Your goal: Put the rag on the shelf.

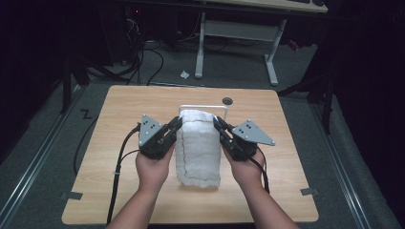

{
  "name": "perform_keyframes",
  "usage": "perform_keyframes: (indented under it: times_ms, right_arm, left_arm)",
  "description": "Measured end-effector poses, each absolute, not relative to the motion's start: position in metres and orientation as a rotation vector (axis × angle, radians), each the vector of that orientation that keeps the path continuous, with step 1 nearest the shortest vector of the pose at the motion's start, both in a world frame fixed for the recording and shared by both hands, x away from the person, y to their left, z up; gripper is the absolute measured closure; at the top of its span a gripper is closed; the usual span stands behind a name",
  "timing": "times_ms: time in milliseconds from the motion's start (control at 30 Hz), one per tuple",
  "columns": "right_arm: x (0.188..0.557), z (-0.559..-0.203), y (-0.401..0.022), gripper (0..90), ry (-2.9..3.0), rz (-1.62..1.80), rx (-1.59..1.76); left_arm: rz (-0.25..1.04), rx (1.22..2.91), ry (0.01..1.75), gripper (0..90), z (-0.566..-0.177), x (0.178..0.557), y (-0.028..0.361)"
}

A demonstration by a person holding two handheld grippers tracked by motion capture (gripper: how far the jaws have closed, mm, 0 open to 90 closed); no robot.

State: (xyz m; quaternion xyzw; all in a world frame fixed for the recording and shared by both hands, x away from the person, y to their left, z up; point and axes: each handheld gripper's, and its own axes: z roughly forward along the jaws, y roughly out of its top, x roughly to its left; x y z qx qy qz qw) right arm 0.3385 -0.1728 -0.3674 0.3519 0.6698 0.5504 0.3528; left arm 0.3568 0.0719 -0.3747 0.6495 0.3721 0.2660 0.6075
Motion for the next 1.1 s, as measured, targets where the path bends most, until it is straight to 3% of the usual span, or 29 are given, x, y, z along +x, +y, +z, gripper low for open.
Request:
perform_keyframes:
  times_ms: [567, 1100]
  right_arm:
    - [0.354, -0.318, -0.189, 85.9, 1.658, 1.472, 0.896]
    - [0.411, -0.291, -0.195, 85.9, 1.626, 1.464, 0.967]
  left_arm:
    - [0.725, 1.501, 0.755, 85.1, -0.322, 0.371, 0.058]
    - [0.756, 1.539, 0.790, 85.3, -0.294, 0.433, 0.045]
